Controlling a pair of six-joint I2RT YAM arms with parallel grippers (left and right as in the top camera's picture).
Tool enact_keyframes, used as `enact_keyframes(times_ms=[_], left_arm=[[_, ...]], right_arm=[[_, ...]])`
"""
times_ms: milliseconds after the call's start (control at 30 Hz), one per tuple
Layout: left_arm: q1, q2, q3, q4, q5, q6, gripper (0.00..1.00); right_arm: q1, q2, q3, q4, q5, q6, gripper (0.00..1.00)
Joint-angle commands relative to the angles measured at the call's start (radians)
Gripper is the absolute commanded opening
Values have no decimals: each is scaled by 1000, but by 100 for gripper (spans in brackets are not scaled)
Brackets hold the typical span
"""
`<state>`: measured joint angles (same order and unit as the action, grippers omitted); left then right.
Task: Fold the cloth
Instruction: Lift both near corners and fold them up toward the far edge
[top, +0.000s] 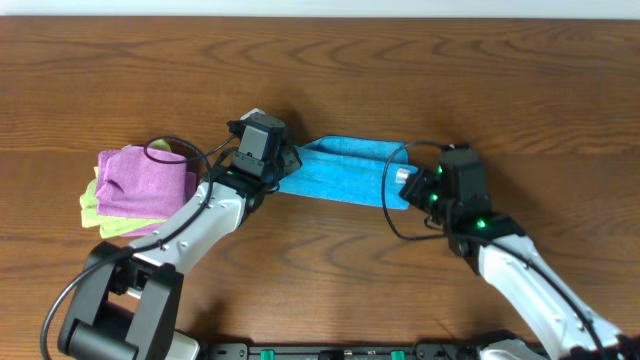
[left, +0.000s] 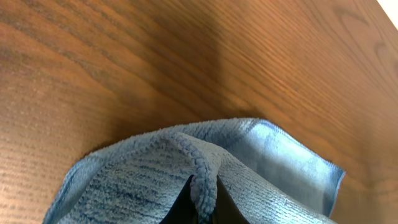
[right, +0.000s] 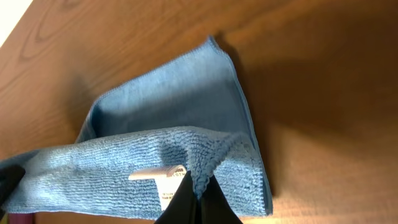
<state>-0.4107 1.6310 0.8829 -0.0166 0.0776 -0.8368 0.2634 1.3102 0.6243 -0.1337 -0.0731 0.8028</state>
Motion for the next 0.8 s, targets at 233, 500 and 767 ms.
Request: enact_keyframes(times_ms=[233,500,767], left_arm=[[27,51,24,31,-60,14,6],[27,109,23,121,-59,10,6],[27,149,24,131,-69,10,6]], right_arm=[[-20,155,133,15,43,-95,1],[-20,214,147,47,56,-114,1],[-20,261,147,105,77,-128,1]])
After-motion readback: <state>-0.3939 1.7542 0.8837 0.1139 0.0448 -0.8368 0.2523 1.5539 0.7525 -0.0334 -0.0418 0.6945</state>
